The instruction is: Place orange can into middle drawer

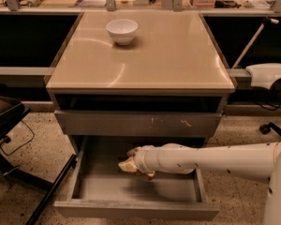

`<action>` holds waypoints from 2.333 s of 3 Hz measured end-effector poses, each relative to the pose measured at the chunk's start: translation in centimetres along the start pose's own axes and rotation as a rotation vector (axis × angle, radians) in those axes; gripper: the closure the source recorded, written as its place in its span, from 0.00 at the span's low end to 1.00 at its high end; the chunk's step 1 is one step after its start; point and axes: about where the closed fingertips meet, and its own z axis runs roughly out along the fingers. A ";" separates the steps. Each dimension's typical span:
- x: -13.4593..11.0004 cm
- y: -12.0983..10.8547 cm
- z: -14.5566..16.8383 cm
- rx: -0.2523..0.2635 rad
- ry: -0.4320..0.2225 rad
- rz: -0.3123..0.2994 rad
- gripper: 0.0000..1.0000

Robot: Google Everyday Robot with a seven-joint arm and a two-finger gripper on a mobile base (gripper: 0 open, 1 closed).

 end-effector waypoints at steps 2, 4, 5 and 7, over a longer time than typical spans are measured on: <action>1.6 -3.6 -1.2 0.013 0.071 -0.087 1.00; 2.1 -2.9 -1.3 -0.020 0.092 -0.085 1.00; 6.0 -3.0 0.7 -0.021 0.131 -0.052 1.00; 11.7 -3.3 2.7 -0.049 0.158 0.032 0.92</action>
Offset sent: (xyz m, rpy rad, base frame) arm 0.0237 -0.0705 -0.0137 -0.1763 0.0386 0.1324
